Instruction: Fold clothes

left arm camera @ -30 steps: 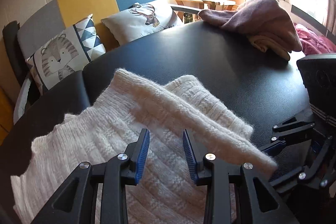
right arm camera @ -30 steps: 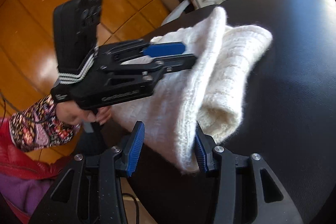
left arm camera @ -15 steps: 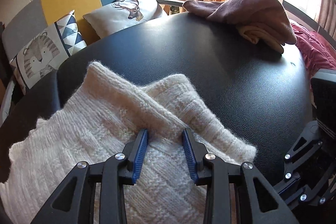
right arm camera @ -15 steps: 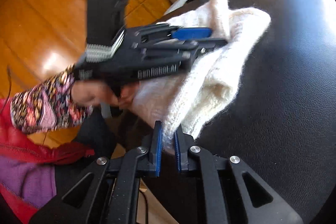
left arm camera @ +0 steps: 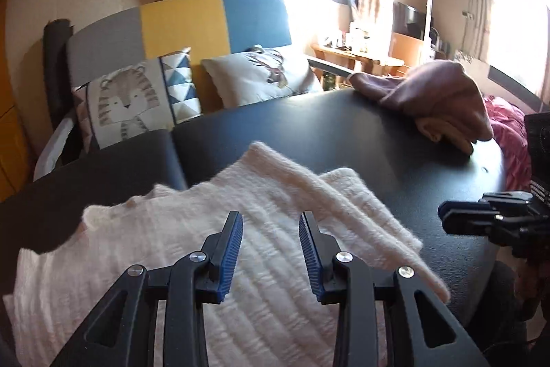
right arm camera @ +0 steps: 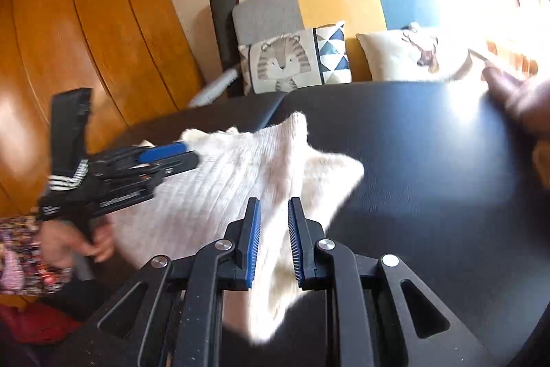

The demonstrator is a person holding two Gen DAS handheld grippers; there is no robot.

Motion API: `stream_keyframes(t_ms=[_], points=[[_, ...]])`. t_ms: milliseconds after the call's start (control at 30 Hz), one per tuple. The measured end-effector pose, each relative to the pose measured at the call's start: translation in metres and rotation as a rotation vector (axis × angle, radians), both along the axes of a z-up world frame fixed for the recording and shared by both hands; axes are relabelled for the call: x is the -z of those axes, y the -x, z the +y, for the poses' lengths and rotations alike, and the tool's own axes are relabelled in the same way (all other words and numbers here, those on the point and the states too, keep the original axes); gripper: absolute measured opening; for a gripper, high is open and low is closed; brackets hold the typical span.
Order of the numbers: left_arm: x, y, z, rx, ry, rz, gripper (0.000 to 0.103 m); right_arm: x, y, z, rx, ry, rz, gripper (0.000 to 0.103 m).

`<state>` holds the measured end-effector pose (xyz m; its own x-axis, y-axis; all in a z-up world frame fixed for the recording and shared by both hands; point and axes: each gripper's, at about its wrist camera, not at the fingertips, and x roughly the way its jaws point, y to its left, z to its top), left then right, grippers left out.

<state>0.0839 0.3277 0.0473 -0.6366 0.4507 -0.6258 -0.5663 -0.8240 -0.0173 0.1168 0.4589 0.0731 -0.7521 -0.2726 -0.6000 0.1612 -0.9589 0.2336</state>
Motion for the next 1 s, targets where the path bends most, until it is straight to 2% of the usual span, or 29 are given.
stream_keyframes(t_ms=[133, 200, 267, 400, 500, 567, 700, 767, 867, 1000], points=[[0.014, 0.017, -0.047, -0.166, 0.028, -0.033, 0.034, -0.002, 0.049, -0.031, -0.036, -0.171, -0.037, 0.018], [0.019, 0.024, -0.075, -0.256, 0.001, -0.061, 0.034, 0.004, 0.070, -0.053, -0.057, -0.293, -0.055, 0.018], [0.024, 0.031, -0.102, -0.346, -0.018, -0.084, 0.034, 0.010, 0.090, -0.059, -0.071, -0.360, -0.110, 0.018], [0.036, 0.043, -0.155, -0.491, -0.039, -0.130, 0.034, 0.032, 0.111, -0.044, -0.029, -0.343, -0.189, 0.019], [0.046, 0.050, -0.186, -0.515, -0.076, -0.160, 0.035, 0.042, 0.112, -0.022, 0.061, -0.214, -0.215, 0.022], [0.051, 0.052, -0.201, -0.530, -0.068, -0.166, 0.035, 0.045, 0.110, -0.012, 0.092, -0.144, -0.217, 0.022], [0.052, 0.056, -0.236, -0.558, -0.213, -0.222, 0.037, 0.046, 0.111, -0.020, 0.097, -0.185, -0.207, 0.022], [0.053, 0.061, -0.251, -0.586, -0.259, -0.250, 0.037, 0.046, 0.114, -0.025, 0.091, -0.210, -0.203, 0.023], [0.050, 0.073, -0.262, -0.578, -0.290, -0.277, 0.036, 0.048, 0.115, -0.023, 0.090, -0.193, -0.200, 0.024], [0.048, 0.095, -0.259, -0.532, -0.195, -0.271, 0.036, 0.050, 0.115, -0.018, 0.082, -0.158, -0.200, 0.024]])
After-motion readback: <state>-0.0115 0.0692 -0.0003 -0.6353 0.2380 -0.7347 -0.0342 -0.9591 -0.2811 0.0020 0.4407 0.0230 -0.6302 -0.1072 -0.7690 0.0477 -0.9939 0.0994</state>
